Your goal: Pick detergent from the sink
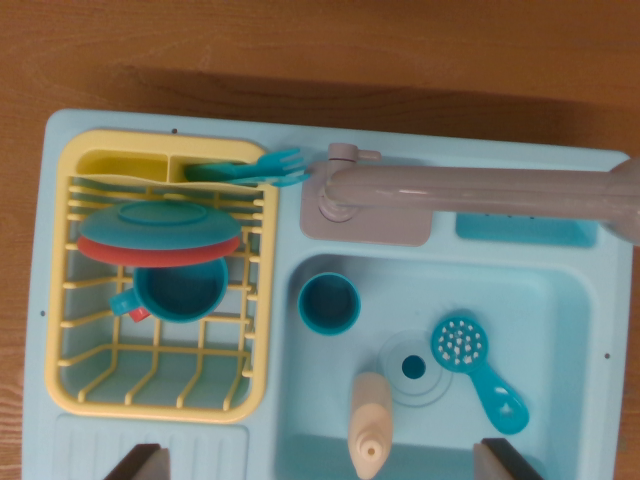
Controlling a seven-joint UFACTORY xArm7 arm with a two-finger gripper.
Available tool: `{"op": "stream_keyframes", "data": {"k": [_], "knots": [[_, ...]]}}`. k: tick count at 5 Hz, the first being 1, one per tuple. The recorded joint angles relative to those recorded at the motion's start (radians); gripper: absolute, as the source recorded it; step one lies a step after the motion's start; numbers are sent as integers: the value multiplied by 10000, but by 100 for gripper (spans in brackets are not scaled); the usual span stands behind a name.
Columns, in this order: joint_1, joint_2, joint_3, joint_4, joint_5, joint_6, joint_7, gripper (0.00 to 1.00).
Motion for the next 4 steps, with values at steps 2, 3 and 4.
{"op": "stream_keyframes", "data": {"k": [2, 3, 4], "knots": [[-13, 2, -16, -237, 19, -236, -44, 0], [-13, 2, -16, -237, 19, -236, -44, 0], [-29, 4, -35, -523, 42, -519, -97, 0]]}}
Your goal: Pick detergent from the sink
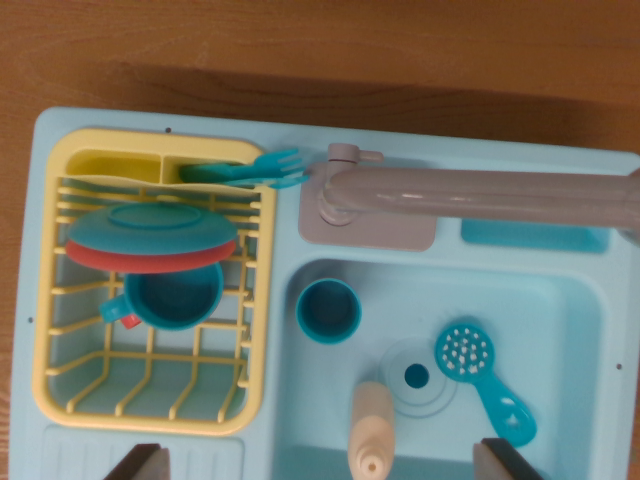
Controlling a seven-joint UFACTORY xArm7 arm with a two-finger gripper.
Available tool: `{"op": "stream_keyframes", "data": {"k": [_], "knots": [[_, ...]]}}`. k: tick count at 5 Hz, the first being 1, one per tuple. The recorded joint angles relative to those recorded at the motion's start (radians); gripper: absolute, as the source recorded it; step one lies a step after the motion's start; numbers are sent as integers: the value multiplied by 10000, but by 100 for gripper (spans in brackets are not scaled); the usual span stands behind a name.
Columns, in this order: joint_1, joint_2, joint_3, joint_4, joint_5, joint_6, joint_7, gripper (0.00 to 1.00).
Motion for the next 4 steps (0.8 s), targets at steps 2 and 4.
{"op": "stream_keyframes", "data": {"k": [2, 4], "knots": [[-18, 3, -22, -331, 27, -329, -61, 0], [-38, 6, -46, -696, 56, -692, -129, 0]]}}
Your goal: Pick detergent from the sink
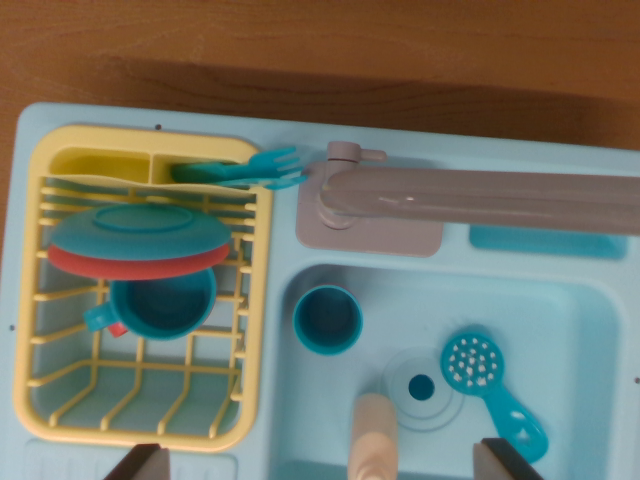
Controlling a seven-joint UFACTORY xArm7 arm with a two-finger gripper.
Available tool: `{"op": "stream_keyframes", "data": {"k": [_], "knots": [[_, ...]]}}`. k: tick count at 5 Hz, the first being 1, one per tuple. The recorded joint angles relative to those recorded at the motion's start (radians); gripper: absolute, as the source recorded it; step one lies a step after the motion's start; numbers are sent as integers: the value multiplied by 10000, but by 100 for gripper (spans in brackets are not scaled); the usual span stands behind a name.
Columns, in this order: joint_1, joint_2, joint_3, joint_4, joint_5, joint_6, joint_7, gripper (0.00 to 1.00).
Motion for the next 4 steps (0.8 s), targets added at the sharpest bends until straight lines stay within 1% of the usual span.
{"op": "stream_keyframes", "data": {"k": [1, 2, 3, 4], "knots": [[0, 0, 0, 0, 0, 0, 0, 0], [-22, 3, -27, -397, 32, -395, -74, 0], [-22, 3, -27, -397, 32, -395, -74, 0], [-44, 6, -53, -799, 64, -794, -148, 0]]}}
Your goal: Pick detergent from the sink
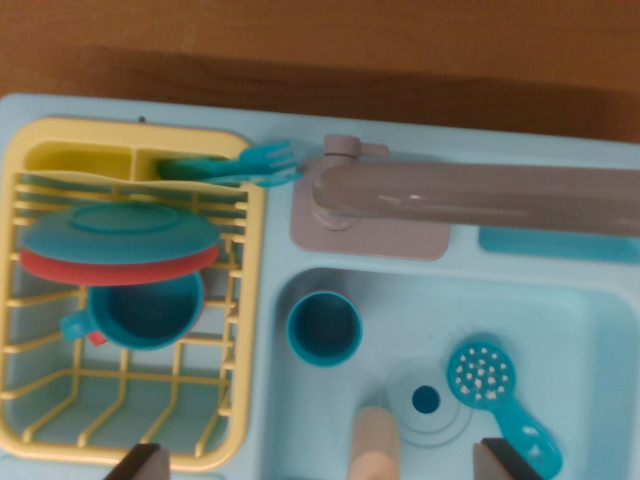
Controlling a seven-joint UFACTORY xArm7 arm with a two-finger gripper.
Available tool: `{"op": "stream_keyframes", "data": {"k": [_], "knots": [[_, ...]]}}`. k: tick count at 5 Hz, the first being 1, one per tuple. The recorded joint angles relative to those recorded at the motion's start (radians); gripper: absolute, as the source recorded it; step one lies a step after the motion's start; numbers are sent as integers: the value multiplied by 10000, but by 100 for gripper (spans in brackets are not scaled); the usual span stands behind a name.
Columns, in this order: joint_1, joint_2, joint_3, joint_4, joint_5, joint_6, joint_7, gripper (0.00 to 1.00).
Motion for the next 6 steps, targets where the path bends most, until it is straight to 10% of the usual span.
{"op": "stream_keyframes", "data": {"k": [6], "knots": [[-74, 11, -90, -1345, 108, -1336, -249, 0]]}}
